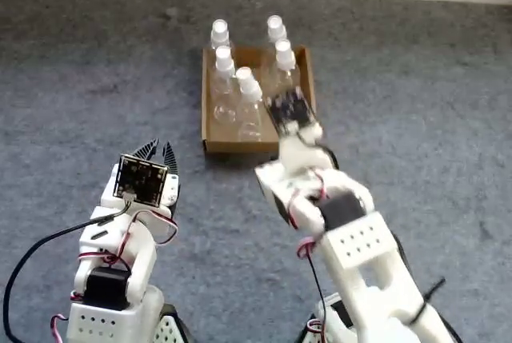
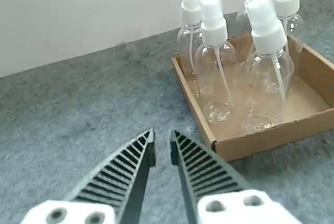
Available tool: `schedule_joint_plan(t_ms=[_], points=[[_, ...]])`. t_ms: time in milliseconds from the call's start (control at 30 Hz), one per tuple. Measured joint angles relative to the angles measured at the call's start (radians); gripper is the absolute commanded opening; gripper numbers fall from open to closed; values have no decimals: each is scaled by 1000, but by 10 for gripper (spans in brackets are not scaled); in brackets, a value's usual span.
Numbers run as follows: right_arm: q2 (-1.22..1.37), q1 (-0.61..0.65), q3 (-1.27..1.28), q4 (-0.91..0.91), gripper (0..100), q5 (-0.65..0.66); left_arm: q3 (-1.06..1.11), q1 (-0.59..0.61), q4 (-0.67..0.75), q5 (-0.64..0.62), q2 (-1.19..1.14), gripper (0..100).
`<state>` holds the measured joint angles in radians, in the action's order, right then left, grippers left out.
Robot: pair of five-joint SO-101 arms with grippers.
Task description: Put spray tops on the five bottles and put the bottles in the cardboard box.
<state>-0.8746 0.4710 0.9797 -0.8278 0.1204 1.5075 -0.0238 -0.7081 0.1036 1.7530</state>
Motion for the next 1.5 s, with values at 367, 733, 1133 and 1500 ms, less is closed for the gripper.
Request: schedule_joint_plan(t_ms=[367, 733, 1133, 1500], points=[[-465, -150, 499, 0, 4, 129, 40, 15, -14, 0, 0, 13], [-937, -345, 690, -89, 4, 130, -8, 94, -318, 0, 69, 14], [-937, -371, 690, -394, 4, 130, 169, 318, -46, 3, 68, 11], [-939, -371, 690, -407, 4, 130, 169, 371, -187, 3, 68, 10]])
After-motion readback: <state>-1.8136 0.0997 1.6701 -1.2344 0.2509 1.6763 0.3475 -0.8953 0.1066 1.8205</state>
